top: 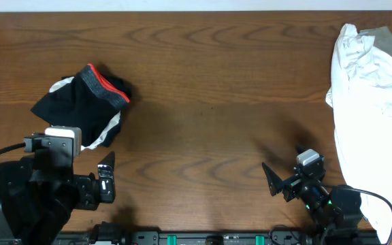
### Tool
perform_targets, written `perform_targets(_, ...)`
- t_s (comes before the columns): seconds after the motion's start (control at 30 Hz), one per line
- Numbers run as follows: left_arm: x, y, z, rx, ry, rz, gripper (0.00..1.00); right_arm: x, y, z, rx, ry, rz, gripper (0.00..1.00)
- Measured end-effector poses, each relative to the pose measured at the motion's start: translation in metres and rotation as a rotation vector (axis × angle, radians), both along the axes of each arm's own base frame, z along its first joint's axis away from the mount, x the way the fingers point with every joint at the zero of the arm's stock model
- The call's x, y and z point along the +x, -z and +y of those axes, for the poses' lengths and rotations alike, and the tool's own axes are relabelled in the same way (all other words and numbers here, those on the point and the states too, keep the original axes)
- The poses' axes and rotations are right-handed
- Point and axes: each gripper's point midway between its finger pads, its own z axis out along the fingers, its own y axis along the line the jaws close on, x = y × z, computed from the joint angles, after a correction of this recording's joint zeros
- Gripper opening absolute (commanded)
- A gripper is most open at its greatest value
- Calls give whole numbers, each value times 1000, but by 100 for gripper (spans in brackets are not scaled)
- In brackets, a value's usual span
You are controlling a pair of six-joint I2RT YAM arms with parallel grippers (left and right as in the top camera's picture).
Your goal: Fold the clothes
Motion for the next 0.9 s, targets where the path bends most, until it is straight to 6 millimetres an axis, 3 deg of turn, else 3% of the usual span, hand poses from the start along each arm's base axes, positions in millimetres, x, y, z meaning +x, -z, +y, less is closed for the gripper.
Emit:
perform_targets(0.2, -8, -5, -1, -2, 10, -52, 98, 0, 0, 0, 0, 0, 0, 99)
perform_targets(0.43, -9, -14, -1, -2, 15, -357, 98, 0, 1, 0, 0, 0, 2, 99)
perform_targets(0.5, -4, -4, -1, -3, 15, -404, 98, 0, 1, 0, 0, 0, 2, 99)
perform_targets(0.77, 18, 67, -1, -2, 5, -418, 98, 0, 1, 0, 0, 0, 2, 99)
perform_targets(0.9, 25, 84, -1, -3, 5, -453, 98, 0, 1, 0, 0, 0, 2, 99)
